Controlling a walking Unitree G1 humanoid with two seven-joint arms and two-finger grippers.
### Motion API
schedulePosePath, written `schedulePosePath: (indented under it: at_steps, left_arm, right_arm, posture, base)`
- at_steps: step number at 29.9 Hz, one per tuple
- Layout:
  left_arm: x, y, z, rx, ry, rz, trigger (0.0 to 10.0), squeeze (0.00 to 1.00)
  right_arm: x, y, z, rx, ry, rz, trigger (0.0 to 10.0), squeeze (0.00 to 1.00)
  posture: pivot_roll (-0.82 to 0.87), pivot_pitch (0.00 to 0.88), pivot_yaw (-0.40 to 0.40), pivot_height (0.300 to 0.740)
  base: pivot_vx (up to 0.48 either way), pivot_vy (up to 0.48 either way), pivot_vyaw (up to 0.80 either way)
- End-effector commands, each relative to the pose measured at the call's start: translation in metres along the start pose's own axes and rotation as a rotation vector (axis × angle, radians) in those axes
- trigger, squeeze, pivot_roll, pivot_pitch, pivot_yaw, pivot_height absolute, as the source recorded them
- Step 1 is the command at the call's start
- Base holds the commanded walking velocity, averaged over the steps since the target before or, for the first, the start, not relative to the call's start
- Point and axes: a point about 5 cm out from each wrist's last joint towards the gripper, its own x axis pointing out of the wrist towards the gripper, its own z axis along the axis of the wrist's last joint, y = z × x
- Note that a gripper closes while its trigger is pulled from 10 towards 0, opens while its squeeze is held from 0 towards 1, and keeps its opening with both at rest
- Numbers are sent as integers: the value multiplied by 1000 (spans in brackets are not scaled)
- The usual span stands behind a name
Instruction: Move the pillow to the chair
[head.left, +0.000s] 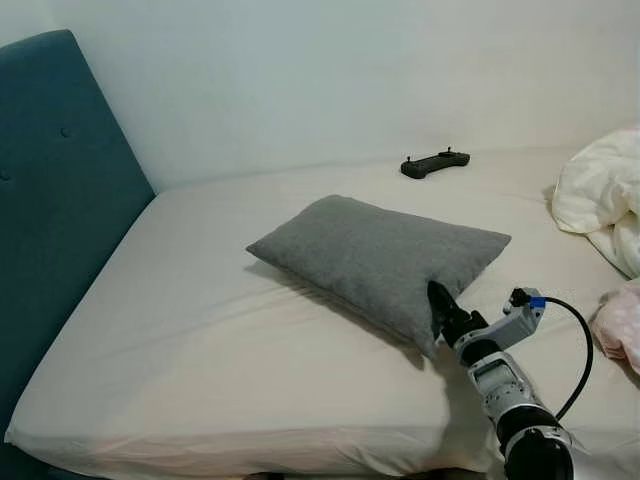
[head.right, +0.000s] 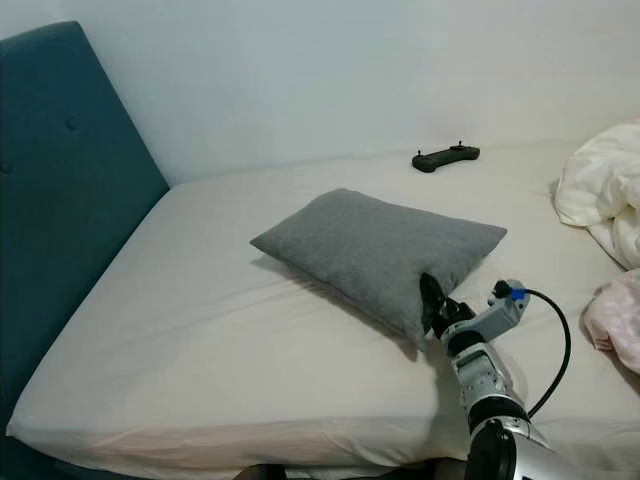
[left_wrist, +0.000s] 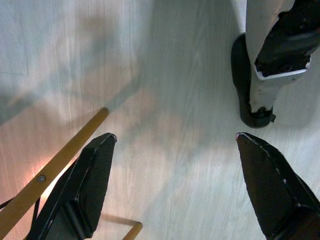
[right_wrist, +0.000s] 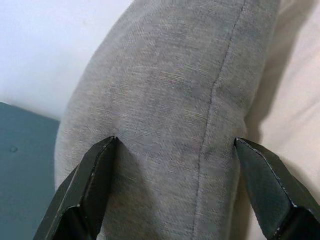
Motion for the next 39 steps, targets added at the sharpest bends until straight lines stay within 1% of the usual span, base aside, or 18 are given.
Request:
schedulePosePath:
  at_steps: [1, 2, 3, 7, 12, 18, 20, 22, 23, 24, 25, 26, 28, 29, 32, 35, 37, 39]
  left_arm:
    - [-4, 11, -5, -2, 12, 24, 10000, 0]
    - [-4, 10, -3, -4, 7, 23, 10000, 0]
    - [-3, 8, -1, -8, -1, 22, 10000, 0]
    - [0, 4, 4, -18, -17, 14, 10000, 0]
    - [4, -7, 10, -24, -32, -10, 10000, 0]
    - [7, -16, 15, -24, -40, -25, 10000, 0]
    - [8, -18, 18, -24, -43, -28, 10000, 0]
    - [9, -19, 21, -26, -45, -28, 10000, 0]
    - [9, -19, 21, -26, -45, -28, 10000, 0]
    - [10, -20, 22, -28, -46, -26, 10000, 0]
    - [10, -20, 22, -28, -46, -26, 10000, 0]
    - [11, -20, 26, -33, -49, -22, 10000, 0]
    - [12, -20, 32, -44, -61, -11, 10000, 0]
    - [12, -20, 32, -44, -61, -11, 10000, 0]
    - [13, -13, 46, -50, -96, 75, 10000, 0]
    - [10, 3, 61, -147, -155, 208, 10000, 0]
    - [9, 7, 65, -167, -169, 239, 10000, 0]
    - [7, 18, 75, -233, -206, 309, 10000, 0]
  right_arm:
    - [3, 7, -11, 22, 38, 13, 10000, 0]
    - [8, 16, -14, -6, 68, 38, 0, 0]
    - [12, 23, -16, -20, 83, 62, 0, 0]
    - [15, 30, -16, -23, 86, 83, 0, 0]
    - [12, 23, -16, -28, 88, 58, 0, 0]
    - [7, 14, -20, -94, 124, 19, 0, 0]
    - [8, 17, -21, -156, 139, 26, 0, 0]
    - [13, 32, -28, -233, 174, 108, 0, 0]
    - [13, 32, -28, -233, 174, 108, 0, 0]
    - [16, 43, -33, -229, 189, 181, 0, 0]
    - [16, 43, -33, -229, 189, 181, 0, 0]
    - [18, 71, -43, -210, 181, 402, 0, 0]
    - [17, 87, -51, -175, 184, 523, 0, 0]
    - [17, 87, -51, -175, 184, 523, 0, 0]
    - [13, 99, -62, -182, 210, 599, 0, 0]
    - [10, 99, -67, -185, 233, 616, 0, 0]
    - [10, 99, -68, -189, 240, 620, 0, 0]
    - [8, 97, -69, -190, 251, 622, 0, 0]
  posture:
    - [159, 165, 163, 525]
    - [157, 164, 159, 525]
    - [149, 163, 150, 525]
    - [131, 161, 138, 525]
    - [104, 156, 125, 525]
    - [73, 143, 112, 525]
    - [60, 136, 106, 525]
    - [47, 122, 98, 525]
    - [47, 122, 98, 525]
    - [32, 111, 90, 525]
    - [32, 111, 90, 525]
    - [15, 98, 82, 530]
    - [-10, 80, 73, 540]
    - [-10, 80, 73, 540]
    - [-27, 66, 62, 559]
    - [-42, 51, 53, 574]
    - [-44, 49, 50, 579]
    - [-53, 35, 36, 588]
  base:
    - [0, 0, 0]
    - [0, 0, 0]
    - [0, 0, 0]
    - [0, 0, 0]
    - [0, 0, 0]
    - [0, 0, 0]
    - [0, 0, 0]
    - [0, 0, 0]
    - [0, 0, 0]
    - [0, 0, 0]
    - [0, 0, 0]
    - [0, 0, 0]
    - [0, 0, 0]
    - [0, 0, 0]
    - [0, 0, 0]
    - [0, 0, 0]
    - [0, 0, 0]
    - [0, 0, 0]
